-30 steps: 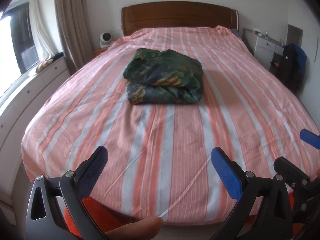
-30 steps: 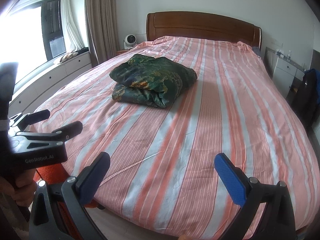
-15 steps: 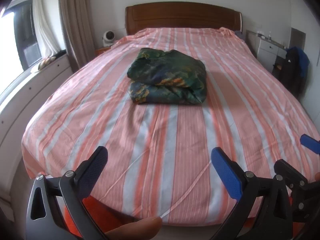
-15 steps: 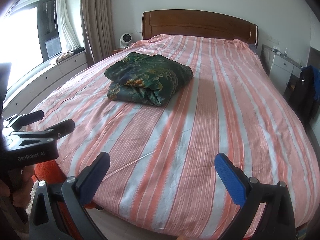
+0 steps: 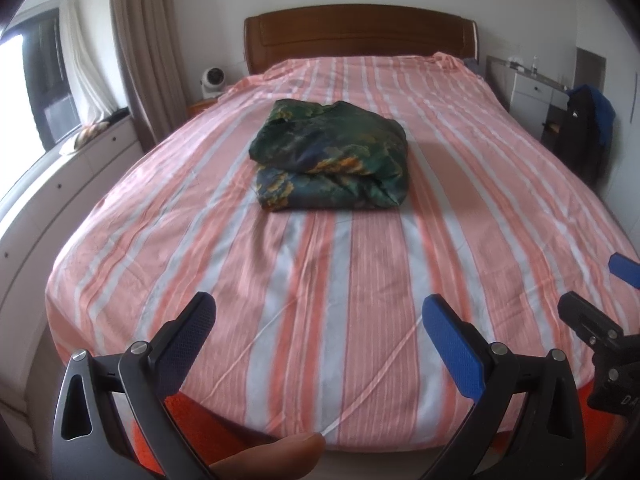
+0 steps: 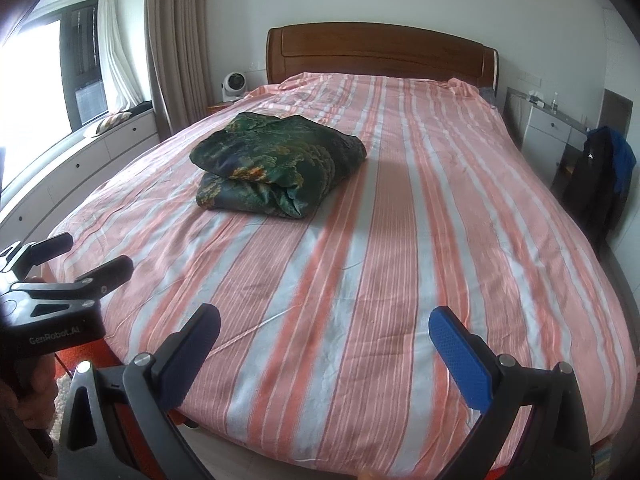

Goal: Fold large clothes

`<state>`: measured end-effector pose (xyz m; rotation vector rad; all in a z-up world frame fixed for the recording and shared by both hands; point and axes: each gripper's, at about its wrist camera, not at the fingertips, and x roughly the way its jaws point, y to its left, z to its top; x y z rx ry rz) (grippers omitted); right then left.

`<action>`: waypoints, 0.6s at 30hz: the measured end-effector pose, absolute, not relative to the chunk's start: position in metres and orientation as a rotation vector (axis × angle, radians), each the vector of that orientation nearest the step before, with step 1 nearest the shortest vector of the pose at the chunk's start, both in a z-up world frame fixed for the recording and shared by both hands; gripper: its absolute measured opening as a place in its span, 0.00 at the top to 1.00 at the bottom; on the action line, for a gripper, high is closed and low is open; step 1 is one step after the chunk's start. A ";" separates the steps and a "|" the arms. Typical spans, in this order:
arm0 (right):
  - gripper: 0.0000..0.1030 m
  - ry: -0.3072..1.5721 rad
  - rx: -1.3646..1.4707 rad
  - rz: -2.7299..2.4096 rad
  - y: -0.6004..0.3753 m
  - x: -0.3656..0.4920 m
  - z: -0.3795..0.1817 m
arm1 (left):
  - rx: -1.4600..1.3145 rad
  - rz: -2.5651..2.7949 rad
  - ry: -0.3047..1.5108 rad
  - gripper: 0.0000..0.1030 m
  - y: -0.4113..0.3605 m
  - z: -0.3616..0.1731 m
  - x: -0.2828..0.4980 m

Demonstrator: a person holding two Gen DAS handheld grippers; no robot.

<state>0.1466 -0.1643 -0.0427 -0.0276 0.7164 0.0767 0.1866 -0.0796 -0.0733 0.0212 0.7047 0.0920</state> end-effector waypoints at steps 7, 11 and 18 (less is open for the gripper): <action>0.00 0.723 -0.045 0.056 -0.164 0.145 -0.040 | 0.020 0.092 0.702 0.00 -0.079 -0.071 0.185; 0.00 0.714 -0.060 0.048 -0.163 0.143 -0.038 | 0.041 0.108 0.689 0.00 -0.081 -0.070 0.183; 0.00 0.718 -0.064 0.043 -0.162 0.141 -0.037 | 0.055 0.114 0.672 0.00 -0.083 -0.067 0.181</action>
